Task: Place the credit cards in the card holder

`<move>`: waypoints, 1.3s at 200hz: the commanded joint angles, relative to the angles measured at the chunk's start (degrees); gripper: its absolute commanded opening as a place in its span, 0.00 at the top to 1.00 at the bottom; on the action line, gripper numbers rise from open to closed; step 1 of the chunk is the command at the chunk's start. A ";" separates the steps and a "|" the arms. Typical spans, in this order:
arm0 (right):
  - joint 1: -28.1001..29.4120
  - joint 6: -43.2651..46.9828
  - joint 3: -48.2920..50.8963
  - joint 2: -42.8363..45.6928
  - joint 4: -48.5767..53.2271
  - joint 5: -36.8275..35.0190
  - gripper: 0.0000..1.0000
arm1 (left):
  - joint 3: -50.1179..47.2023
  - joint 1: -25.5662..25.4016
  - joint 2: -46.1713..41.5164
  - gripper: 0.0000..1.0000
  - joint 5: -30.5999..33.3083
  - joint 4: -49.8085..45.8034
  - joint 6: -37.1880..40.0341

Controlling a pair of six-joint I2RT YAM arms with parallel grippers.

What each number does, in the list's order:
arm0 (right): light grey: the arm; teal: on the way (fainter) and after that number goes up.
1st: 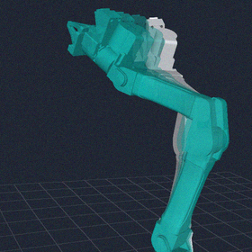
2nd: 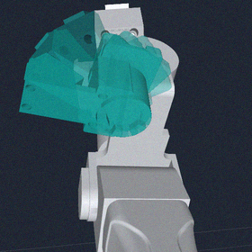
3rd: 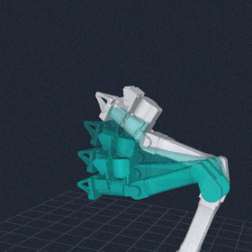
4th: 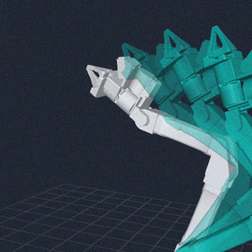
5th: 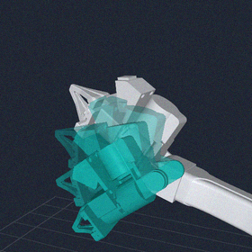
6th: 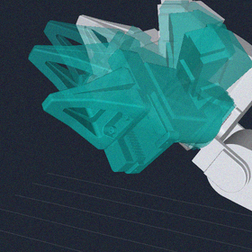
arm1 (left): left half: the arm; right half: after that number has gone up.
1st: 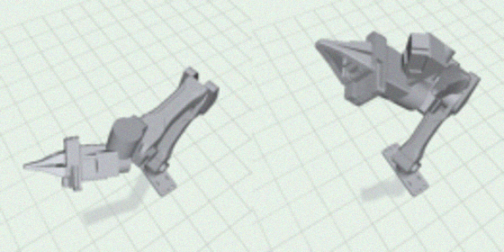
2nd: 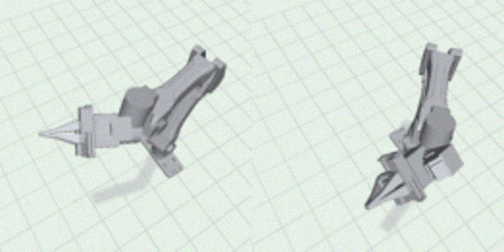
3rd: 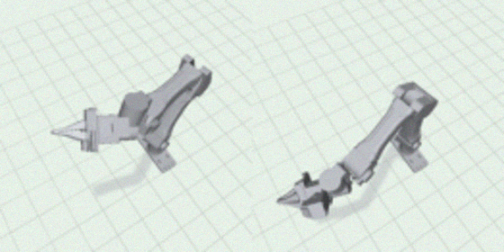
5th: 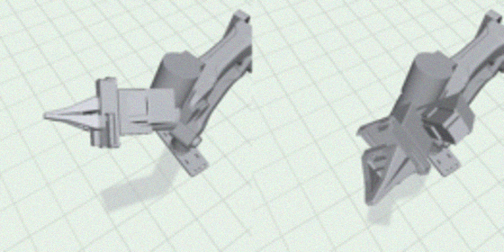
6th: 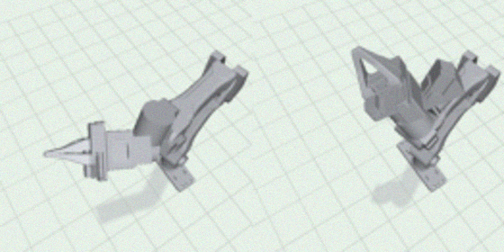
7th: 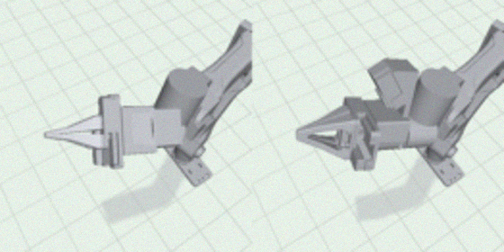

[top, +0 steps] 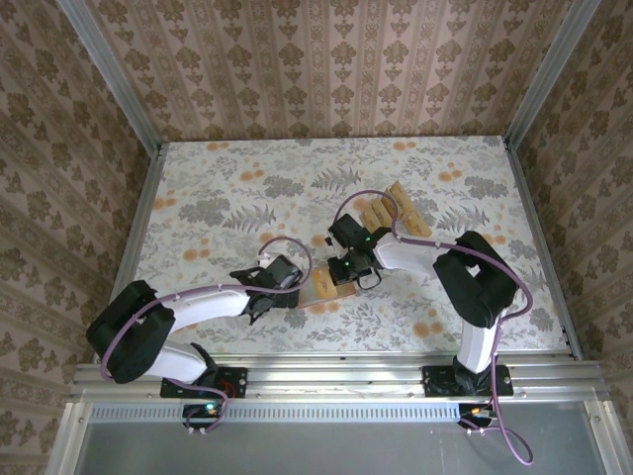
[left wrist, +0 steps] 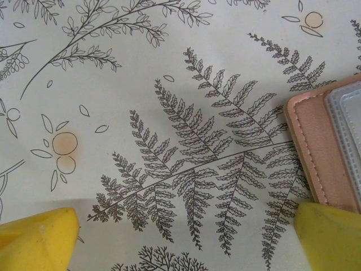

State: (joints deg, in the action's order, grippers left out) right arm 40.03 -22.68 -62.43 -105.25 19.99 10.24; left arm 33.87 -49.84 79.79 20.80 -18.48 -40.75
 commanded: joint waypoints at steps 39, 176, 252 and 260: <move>0.92 -1.49 -1.30 -1.75 -0.81 2.33 1.00 | -0.75 -0.61 1.04 0.00 -1.01 0.87 -0.09; 3.20 -4.03 -3.79 -2.68 -2.15 4.88 1.00 | -0.91 -1.08 1.44 0.00 -1.15 1.37 -0.39; 0.78 -3.95 -2.37 2.45 -1.53 4.53 1.00 | -2.47 0.29 -3.98 0.00 -0.60 -1.18 -1.25; 0.54 -3.76 -2.22 2.77 -1.44 4.53 1.00 | -2.87 0.75 -4.87 0.00 -0.69 -1.55 -1.35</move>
State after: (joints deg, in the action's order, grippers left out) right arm 41.69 -25.78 -64.90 -105.78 18.00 13.96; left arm 32.56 -50.13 78.00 20.56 -17.78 -40.84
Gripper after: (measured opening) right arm 0.066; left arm 0.999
